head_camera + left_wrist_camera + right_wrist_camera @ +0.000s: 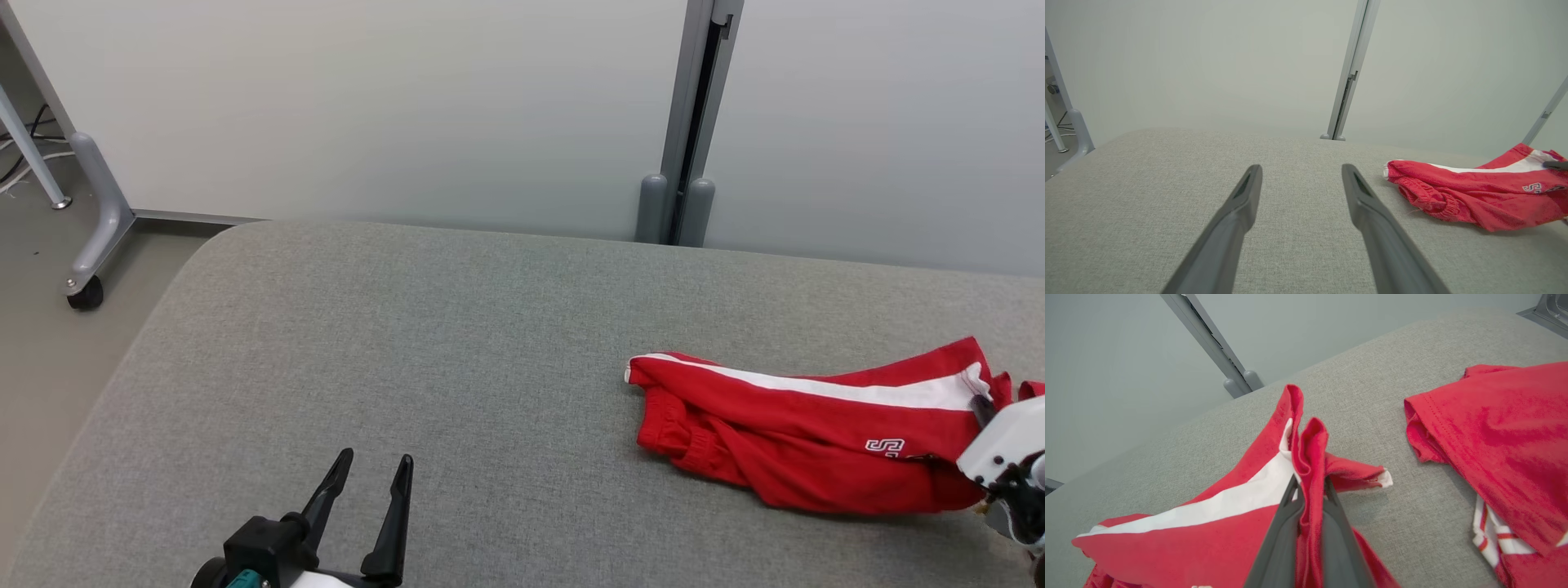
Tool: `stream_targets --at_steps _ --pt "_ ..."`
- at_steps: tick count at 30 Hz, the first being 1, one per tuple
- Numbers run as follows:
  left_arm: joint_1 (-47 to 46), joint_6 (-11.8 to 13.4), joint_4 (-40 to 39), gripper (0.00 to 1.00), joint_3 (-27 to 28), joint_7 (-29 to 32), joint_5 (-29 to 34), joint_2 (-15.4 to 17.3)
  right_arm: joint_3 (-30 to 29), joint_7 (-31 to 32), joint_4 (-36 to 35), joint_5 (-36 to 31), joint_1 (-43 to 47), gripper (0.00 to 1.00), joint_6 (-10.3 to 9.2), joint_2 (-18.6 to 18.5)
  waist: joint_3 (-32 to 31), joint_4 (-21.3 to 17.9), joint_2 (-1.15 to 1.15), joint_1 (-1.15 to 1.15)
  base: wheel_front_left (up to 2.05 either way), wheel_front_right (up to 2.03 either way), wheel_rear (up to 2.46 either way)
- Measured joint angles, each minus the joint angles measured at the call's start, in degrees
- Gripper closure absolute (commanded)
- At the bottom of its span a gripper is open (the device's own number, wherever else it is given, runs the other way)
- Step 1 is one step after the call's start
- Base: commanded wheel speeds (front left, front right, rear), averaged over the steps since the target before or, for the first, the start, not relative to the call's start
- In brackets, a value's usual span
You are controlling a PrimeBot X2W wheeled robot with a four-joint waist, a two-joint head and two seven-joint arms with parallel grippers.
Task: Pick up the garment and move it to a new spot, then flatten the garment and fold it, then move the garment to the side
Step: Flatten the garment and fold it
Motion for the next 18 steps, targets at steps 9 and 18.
stream_targets --at_steps 9,18 --pt "0.41 0.0 0.53 0.0 -0.65 0.89 -0.83 -0.13 7.1 1.44 -2.78 -2.89 -4.59 1.0 0.0 4.76 -0.85 1.77 0.0 0.0 0.0 0.0 0.0" --pt "0.38 -0.07 1.19 0.0 -1.18 1.54 -1.18 -0.18 11.35 3.63 0.98 -5.06 -7.55 1.0 0.0 10.95 -0.63 7.39 0.0 0.0 0.0 0.0 0.0"
